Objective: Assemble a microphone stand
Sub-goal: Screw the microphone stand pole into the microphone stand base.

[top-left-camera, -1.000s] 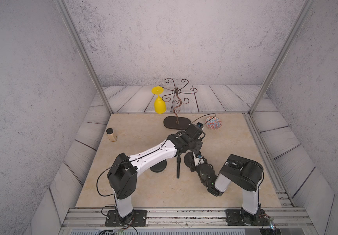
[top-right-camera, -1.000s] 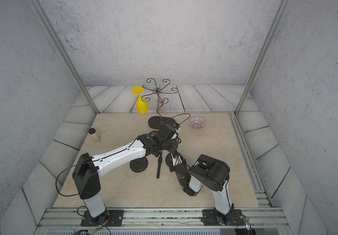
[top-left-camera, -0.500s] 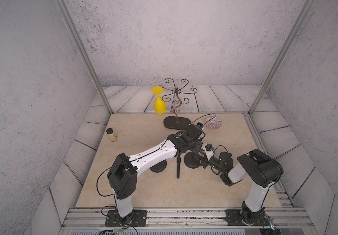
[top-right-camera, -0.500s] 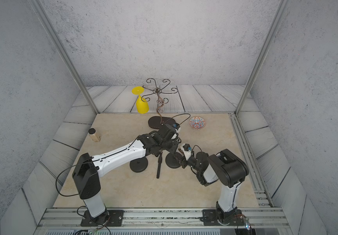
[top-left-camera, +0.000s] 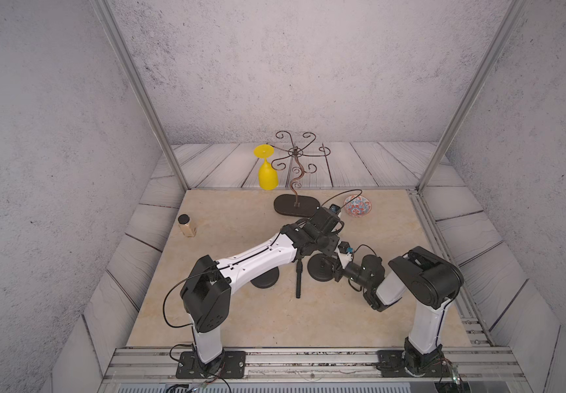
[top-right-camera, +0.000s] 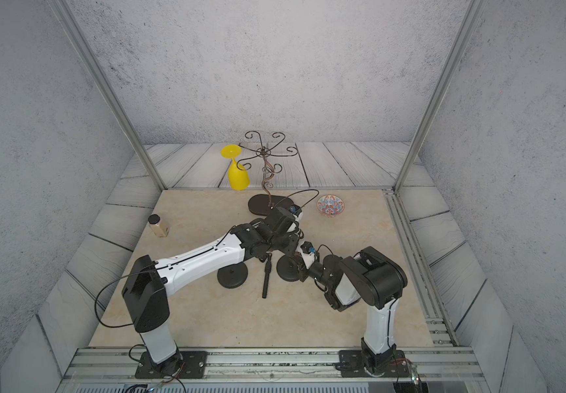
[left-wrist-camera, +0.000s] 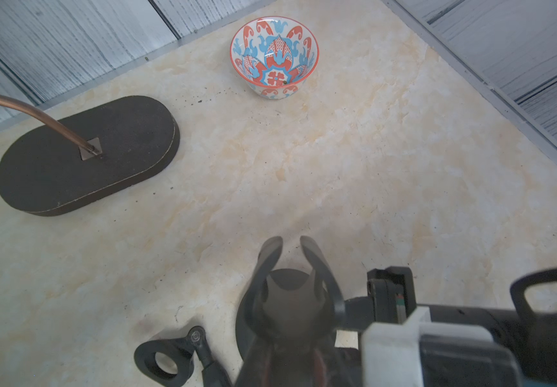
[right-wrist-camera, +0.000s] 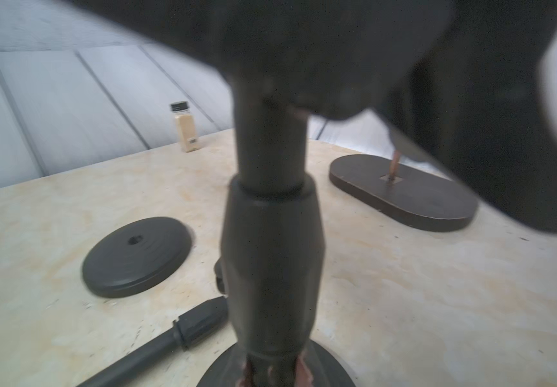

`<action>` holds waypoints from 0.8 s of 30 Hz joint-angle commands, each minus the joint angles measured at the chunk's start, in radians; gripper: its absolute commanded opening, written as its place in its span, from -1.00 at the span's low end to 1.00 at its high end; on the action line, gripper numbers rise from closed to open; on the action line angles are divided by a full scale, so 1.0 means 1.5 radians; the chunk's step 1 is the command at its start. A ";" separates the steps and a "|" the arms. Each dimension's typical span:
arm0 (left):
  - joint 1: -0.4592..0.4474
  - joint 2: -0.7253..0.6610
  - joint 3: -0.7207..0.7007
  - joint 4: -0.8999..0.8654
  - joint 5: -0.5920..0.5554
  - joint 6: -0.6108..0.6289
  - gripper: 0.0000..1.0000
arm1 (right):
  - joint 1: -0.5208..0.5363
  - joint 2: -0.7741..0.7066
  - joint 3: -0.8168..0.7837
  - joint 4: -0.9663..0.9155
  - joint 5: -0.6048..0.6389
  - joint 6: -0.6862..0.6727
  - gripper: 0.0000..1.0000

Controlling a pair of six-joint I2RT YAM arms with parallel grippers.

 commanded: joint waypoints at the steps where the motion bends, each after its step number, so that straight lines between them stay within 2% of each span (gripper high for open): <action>1: -0.009 0.041 -0.041 -0.130 0.036 -0.007 -0.70 | 0.102 0.013 -0.020 -0.060 0.468 0.015 -1.00; 2: -0.009 0.041 -0.042 -0.130 0.036 -0.007 -0.70 | 0.142 0.023 -0.015 -0.060 0.592 0.030 -1.00; 4: -0.009 0.038 -0.045 -0.132 0.035 -0.010 -0.70 | 0.193 0.043 -0.004 -0.060 0.745 0.066 -1.00; 5: -0.009 0.036 -0.047 -0.132 0.035 -0.011 -0.70 | 0.212 0.053 0.004 -0.060 0.783 0.083 -1.00; 7: -0.009 0.033 -0.051 -0.132 0.035 -0.013 -0.70 | 0.237 0.064 0.022 -0.060 0.801 0.095 -1.00; 9: -0.009 0.035 -0.050 -0.134 0.030 -0.012 -0.70 | 0.245 0.065 0.036 -0.059 0.726 0.084 -0.97; 10: -0.009 0.037 -0.048 -0.135 0.028 -0.012 -0.70 | 0.244 0.059 0.039 -0.059 0.673 0.067 -0.82; 12: -0.009 0.040 -0.043 -0.141 0.028 -0.011 -0.70 | 0.241 0.040 0.034 -0.059 0.558 0.005 -0.37; 13: -0.009 0.040 -0.042 -0.142 0.027 -0.010 -0.70 | 0.233 0.025 0.022 -0.059 0.478 -0.024 -0.05; 14: -0.009 0.040 -0.043 -0.142 0.026 -0.010 -0.70 | 0.222 0.008 0.007 -0.059 0.409 -0.038 0.12; 17: -0.009 0.040 -0.041 -0.141 0.019 -0.007 -0.70 | 0.168 -0.047 -0.037 -0.060 0.221 -0.052 0.25; 22: -0.009 0.044 -0.034 -0.143 0.021 -0.004 -0.70 | 0.015 -0.086 -0.064 -0.060 -0.071 -0.016 0.26; 24: -0.009 0.043 -0.032 -0.144 0.021 -0.003 -0.71 | -0.032 -0.078 -0.053 -0.061 -0.159 -0.010 0.24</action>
